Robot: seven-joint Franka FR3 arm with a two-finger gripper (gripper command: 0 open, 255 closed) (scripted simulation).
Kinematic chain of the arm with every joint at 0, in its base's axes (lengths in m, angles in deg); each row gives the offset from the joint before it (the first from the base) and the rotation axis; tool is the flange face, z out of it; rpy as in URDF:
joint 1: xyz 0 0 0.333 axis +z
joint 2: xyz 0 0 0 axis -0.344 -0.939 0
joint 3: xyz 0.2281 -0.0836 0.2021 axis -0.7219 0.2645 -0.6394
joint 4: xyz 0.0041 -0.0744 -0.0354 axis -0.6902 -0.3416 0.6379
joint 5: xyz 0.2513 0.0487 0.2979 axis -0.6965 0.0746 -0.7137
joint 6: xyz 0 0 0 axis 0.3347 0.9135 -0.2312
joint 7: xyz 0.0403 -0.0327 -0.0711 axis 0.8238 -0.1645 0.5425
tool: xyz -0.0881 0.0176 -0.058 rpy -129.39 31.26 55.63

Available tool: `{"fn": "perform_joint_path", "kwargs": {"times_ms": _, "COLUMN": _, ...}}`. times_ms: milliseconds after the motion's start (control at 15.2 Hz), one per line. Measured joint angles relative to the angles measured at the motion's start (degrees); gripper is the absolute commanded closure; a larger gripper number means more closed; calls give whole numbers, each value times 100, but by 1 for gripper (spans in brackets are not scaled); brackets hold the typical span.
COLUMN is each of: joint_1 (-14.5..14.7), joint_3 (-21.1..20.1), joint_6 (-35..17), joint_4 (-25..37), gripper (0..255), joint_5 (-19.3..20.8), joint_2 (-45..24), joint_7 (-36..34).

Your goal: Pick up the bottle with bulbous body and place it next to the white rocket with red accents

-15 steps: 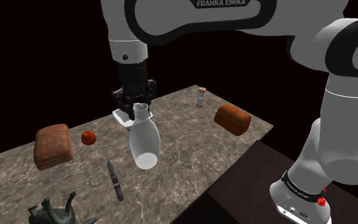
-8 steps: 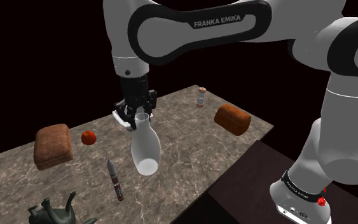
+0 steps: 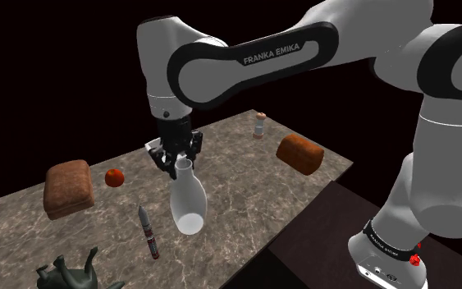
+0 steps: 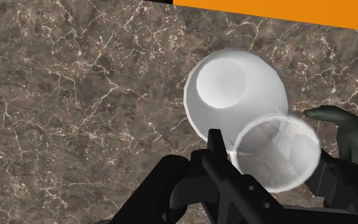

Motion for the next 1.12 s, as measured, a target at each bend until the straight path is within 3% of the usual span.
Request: {"fn": "perform_joint_path", "kwargs": {"times_ms": 1122, "joint_1": 11, "joint_3": 79, "joint_6": -1179, "joint_4": -873, "gripper": 255, "joint_5": 164, "joint_2": -337, "joint_7": -63}}
